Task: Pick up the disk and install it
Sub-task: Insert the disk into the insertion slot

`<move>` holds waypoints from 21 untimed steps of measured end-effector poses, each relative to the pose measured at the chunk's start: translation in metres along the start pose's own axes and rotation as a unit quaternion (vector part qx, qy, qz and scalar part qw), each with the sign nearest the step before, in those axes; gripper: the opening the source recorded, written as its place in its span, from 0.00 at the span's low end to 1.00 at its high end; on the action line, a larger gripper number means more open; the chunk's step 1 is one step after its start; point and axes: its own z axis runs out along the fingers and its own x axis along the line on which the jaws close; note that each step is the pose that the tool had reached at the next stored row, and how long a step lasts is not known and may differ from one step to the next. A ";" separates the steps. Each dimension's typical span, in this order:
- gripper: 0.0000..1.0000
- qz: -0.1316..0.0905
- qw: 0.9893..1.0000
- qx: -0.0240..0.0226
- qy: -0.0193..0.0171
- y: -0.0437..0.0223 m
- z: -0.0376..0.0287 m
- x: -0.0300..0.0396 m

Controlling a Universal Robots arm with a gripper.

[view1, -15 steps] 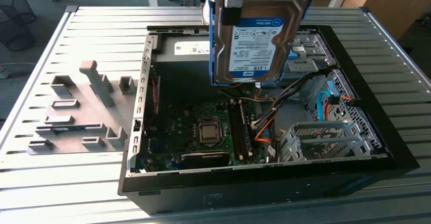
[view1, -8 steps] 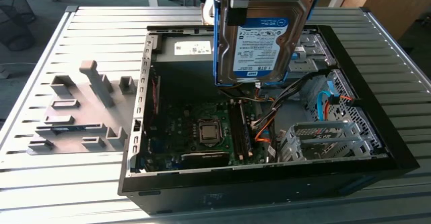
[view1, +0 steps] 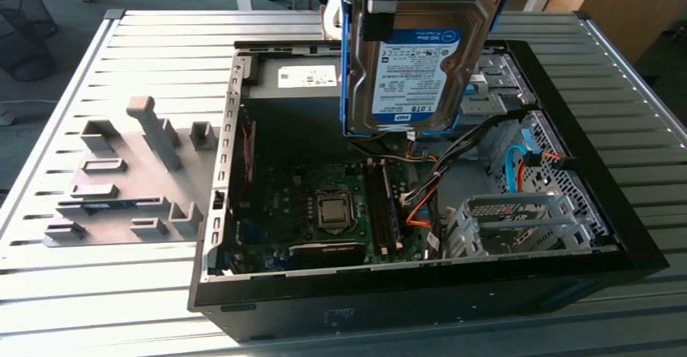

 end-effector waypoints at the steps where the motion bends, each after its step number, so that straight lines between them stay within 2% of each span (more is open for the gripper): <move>1: 0.37 0.000 1.000 0.000 0.000 -0.0001 0.0000 0.0006; 6: 0.37 0.000 1.000 0.000 0.000 -0.0002 0.0002 0.0053; 11: 0.37 0.000 1.000 0.000 0.000 -0.0009 0.0012 0.0220; 14: 0.37 0.000 1.000 0.000 0.000 -0.0017 0.0027 0.0280; 17: 0.37 0.000 1.000 0.000 0.000 -0.0063 0.0050 0.0307; 21: 0.37 0.000 1.000 0.000 0.000 -0.0180 0.0067 0.0304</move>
